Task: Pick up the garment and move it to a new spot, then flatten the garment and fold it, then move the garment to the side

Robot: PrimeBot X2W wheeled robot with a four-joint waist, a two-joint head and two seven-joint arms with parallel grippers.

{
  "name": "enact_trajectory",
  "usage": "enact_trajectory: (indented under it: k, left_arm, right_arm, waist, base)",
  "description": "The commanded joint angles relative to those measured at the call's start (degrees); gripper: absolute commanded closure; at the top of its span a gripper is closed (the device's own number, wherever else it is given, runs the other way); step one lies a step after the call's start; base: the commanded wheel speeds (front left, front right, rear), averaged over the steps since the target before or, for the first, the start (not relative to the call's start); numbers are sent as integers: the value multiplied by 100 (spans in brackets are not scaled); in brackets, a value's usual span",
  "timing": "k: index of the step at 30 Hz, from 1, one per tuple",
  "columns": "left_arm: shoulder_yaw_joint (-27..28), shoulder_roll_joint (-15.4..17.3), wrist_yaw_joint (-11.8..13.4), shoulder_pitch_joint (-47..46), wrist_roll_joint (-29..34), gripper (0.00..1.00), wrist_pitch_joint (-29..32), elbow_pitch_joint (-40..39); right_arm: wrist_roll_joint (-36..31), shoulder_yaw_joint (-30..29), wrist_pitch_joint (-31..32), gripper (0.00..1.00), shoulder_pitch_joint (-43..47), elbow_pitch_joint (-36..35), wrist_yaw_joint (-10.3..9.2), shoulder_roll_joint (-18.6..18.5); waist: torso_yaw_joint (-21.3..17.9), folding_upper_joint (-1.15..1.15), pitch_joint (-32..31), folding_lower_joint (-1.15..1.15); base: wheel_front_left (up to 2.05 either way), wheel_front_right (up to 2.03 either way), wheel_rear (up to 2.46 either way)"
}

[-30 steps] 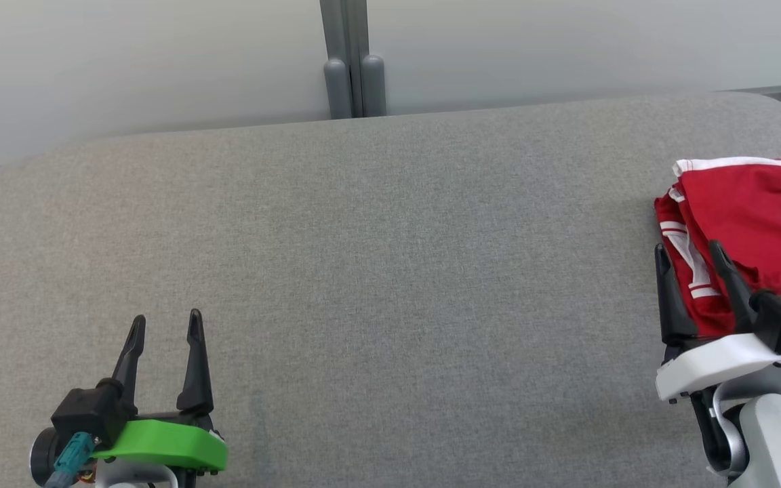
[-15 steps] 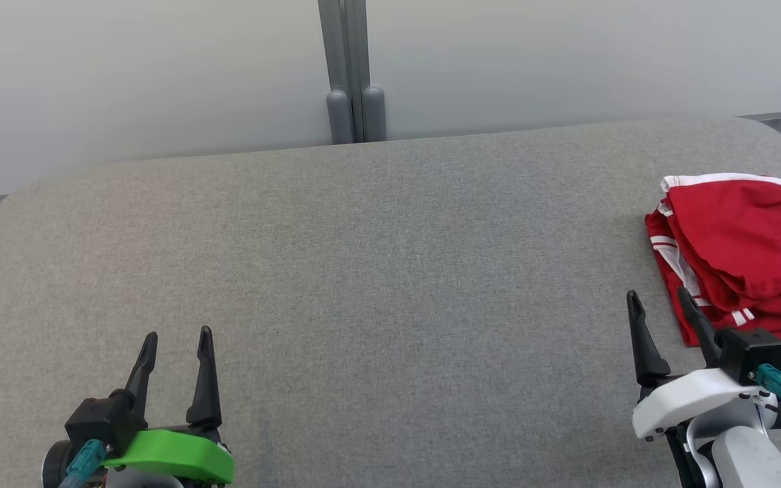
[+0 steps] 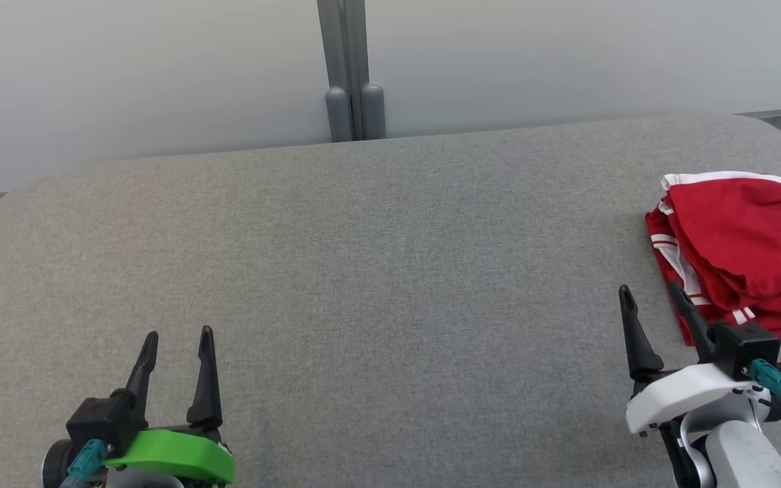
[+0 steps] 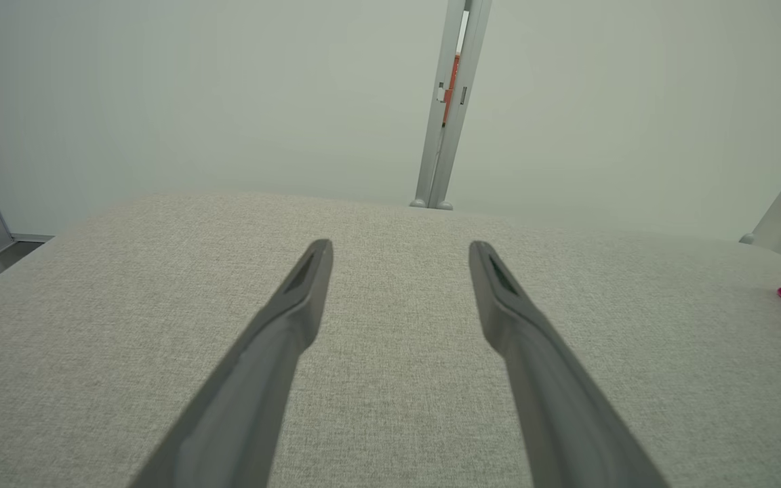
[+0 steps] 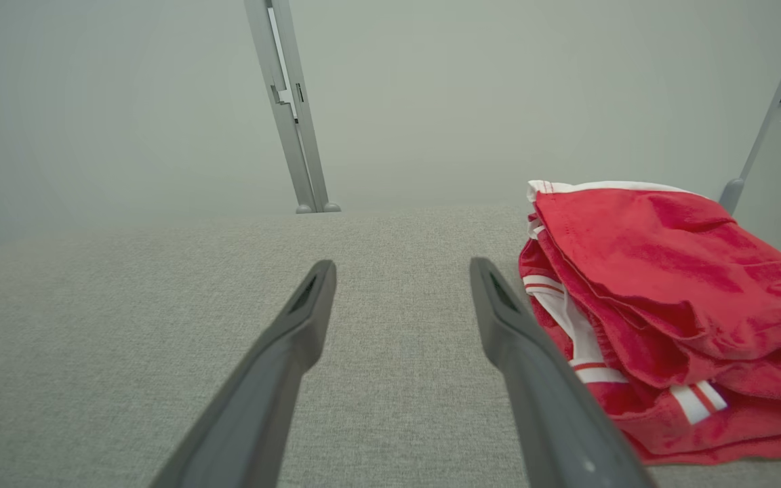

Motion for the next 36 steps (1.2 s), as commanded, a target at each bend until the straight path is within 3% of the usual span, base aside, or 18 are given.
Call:
enact_trajectory:
  k: [1,11,12,21,36]
  left_arm:
    - [13,11,-16,77,21,0,2,0]
    - [52,11,-16,76,66,0,2,14]
    - [56,11,-16,78,63,100,2,14]
    - [29,-51,1,154,-32,100,16,417]
    - [169,-39,-1,33,-1583,100,445,292]
  right_arm:
    - [-52,7,-24,0,-67,-13,-12,-13]
    - [-133,-41,-24,0,-77,-19,-12,26]
    - [-127,-45,-25,100,-75,-10,-12,31]
    - [1,-7,53,100,299,392,1,171]
    - [1581,-195,475,100,266,184,0,248]
  waist:
    - [9,0,11,0]
    - [42,0,30,0]
    - [42,0,32,0]
    - [45,0,32,0]
    - [70,0,30,0]
  base:
    - [0,0,0]
    - [0,0,0]
    - [0,0,0]
    - [0,0,0]
    - [0,0,0]
